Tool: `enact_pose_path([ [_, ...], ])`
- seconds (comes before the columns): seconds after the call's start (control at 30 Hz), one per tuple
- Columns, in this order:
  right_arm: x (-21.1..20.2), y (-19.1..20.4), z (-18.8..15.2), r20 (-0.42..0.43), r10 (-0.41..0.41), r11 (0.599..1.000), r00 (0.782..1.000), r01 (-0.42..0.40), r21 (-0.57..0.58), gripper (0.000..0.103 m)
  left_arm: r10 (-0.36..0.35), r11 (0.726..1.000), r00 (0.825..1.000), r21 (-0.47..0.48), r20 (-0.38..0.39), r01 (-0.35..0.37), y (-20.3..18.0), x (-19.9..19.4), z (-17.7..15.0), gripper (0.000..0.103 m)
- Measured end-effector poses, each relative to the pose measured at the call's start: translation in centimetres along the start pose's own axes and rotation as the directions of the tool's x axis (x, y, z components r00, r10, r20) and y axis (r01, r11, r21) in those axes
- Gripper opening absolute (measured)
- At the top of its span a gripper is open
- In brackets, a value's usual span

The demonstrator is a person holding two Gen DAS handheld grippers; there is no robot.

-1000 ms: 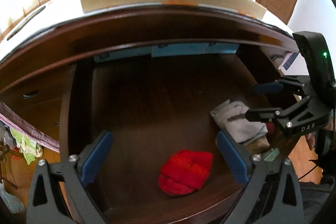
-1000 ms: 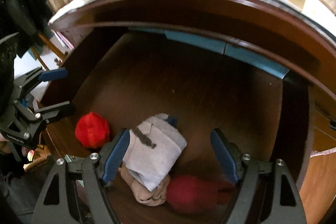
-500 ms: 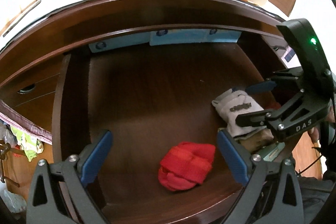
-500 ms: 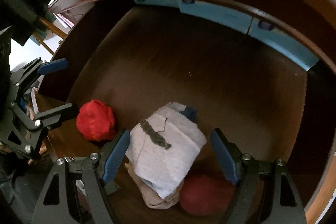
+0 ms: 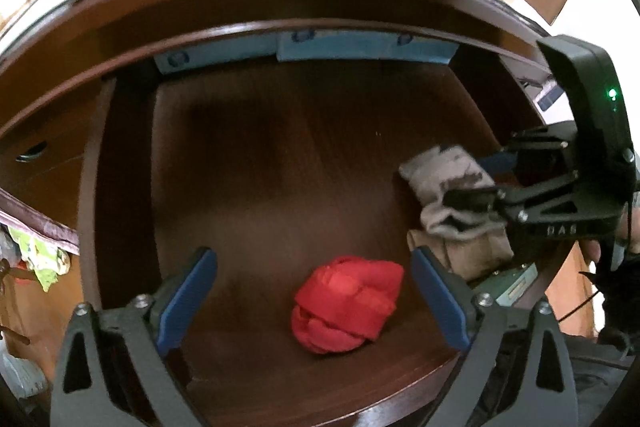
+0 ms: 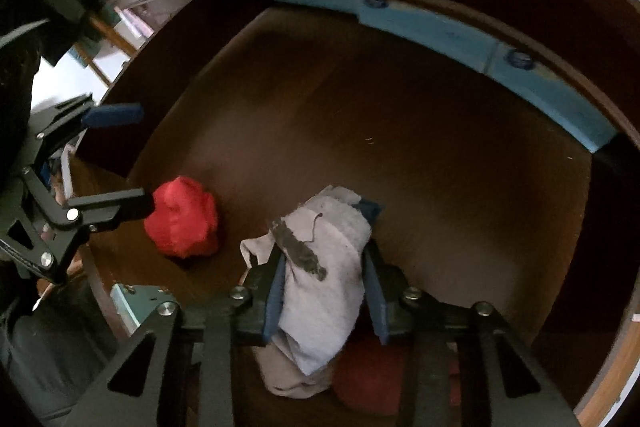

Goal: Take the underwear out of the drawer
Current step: 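Grasp the grey sock with the right tool while the left tool grasps the red sock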

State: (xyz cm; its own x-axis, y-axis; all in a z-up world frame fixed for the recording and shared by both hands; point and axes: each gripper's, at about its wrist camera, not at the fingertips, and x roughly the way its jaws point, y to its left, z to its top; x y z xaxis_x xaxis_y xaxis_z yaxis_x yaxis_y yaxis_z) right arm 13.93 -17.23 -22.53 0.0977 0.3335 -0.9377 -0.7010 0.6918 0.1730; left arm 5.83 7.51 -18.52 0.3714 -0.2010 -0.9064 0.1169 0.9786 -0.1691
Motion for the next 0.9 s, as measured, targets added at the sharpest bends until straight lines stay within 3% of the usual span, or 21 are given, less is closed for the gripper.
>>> enact_pose_path([
  [0.3, -1.1, -1.8, -0.6, 0.04, 0.062, 0.997, 0.997, -0.063, 0.041, 0.038, -0.077, 0.997, 0.98, -0.04, -0.183, 0.071, 0.2, 2.5, 1.0, 0.091],
  [0.4, -1.2, -1.9, -0.7, 0.044, 0.079, 0.996, 0.996, -0.081, 0.034, 0.038, -0.08, 0.996, 0.968, -0.053, -0.238, 0.069, 0.2, 3.4, 1.0, 0.083],
  [0.6, -1.3, -2.1, -0.9, 0.054, 0.092, 0.995, 0.994, -0.094, 0.031, 0.038, -0.102, 0.994, 0.957, -0.067, -0.273, 0.087, -0.2, 4.1, 0.9, 0.078],
  [0.77, -1.3, -1.9, -0.7, 0.057, 0.09, 0.995, 0.994, -0.091, 0.03, 0.038, -0.122, 0.992, 0.946, -0.075, -0.302, 0.104, -0.4, 5.0, 0.2, 0.064],
  [0.9, -1.2, -1.8, -0.6, 0.054, 0.084, 0.996, 0.995, -0.086, 0.027, 0.038, -0.137, 0.99, 0.942, -0.08, -0.305, 0.118, -0.4, 5.2, 0.3, 0.063],
])
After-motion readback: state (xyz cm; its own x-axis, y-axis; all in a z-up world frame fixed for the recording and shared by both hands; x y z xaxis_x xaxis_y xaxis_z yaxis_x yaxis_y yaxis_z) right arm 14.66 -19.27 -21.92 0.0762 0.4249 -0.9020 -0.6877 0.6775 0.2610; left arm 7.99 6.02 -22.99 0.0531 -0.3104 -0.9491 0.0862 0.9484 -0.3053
